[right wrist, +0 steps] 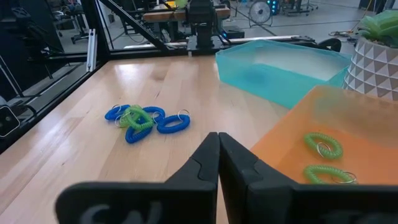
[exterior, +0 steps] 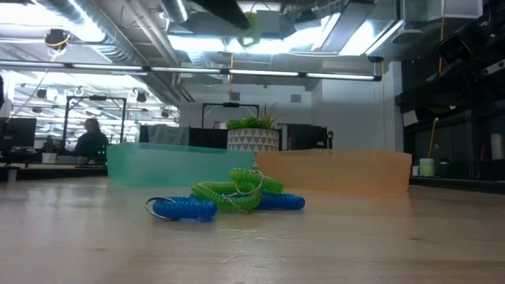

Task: Sort spring keychains
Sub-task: Put the green spring keychain into the orange bin

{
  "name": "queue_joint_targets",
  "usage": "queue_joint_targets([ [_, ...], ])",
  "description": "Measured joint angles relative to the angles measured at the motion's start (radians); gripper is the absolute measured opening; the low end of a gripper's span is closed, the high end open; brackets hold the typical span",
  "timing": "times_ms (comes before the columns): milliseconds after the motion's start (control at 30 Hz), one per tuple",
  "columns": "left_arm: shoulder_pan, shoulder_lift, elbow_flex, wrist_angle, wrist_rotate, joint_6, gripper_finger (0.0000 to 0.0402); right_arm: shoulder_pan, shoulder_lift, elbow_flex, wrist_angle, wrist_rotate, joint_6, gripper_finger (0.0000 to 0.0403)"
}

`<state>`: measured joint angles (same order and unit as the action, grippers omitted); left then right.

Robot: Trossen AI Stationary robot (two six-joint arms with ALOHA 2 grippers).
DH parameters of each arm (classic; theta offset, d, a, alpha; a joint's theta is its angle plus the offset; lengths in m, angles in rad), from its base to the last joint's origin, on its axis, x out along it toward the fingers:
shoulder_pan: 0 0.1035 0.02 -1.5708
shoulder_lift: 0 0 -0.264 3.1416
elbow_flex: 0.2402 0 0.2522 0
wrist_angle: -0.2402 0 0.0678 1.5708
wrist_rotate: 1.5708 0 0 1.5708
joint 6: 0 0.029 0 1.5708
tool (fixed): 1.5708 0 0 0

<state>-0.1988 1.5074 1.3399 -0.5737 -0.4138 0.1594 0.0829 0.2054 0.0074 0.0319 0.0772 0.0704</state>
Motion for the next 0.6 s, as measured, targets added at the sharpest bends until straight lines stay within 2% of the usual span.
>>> queue_joint_targets([
  [267,0.074,0.000,0.000,0.120,0.001,0.094,0.0029,0.000,0.000,0.000,0.000,0.000,0.000,0.0007],
  [600,0.193,0.002,0.000,0.233,0.092,0.126,0.0029,0.000,0.000,0.000,0.000,0.000,0.000,0.0007],
])
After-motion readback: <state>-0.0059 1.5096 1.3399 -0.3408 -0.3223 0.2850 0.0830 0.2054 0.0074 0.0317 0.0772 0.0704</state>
